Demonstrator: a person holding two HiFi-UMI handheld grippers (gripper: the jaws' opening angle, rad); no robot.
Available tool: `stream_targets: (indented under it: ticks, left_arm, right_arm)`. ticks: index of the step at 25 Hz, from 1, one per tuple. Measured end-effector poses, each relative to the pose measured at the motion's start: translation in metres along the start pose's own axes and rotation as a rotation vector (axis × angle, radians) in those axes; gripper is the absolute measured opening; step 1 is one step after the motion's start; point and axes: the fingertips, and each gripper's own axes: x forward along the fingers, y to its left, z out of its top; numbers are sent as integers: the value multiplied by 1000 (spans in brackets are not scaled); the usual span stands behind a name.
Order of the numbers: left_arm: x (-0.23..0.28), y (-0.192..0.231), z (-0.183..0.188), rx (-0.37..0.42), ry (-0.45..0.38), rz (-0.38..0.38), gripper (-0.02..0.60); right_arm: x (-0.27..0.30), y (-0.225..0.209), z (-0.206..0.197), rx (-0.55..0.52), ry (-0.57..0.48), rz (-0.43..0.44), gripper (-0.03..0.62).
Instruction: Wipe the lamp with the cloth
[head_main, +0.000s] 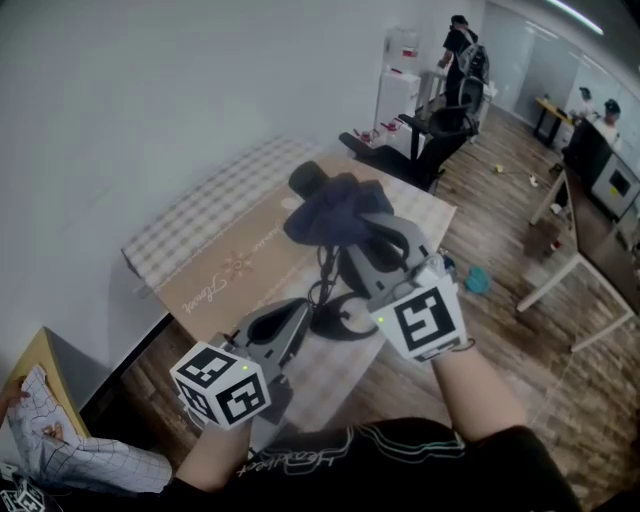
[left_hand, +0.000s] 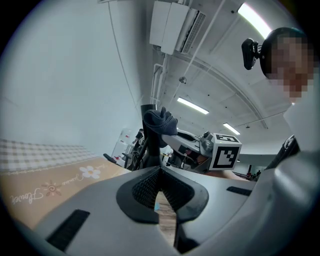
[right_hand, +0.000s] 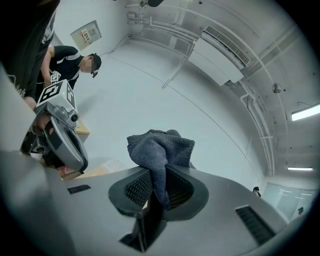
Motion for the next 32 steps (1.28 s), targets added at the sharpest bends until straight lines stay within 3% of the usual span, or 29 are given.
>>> stream_targets:
  ticks: [13,32]
  left_arm:
    - [-4,-10,-13,-3,22,-15,0]
    - [-4,-11,-34,-35,57,0,0]
  right_arm:
    - [-13,27,-49,-23,151,2,57]
    - [-31,64,-96,97,247,89,57]
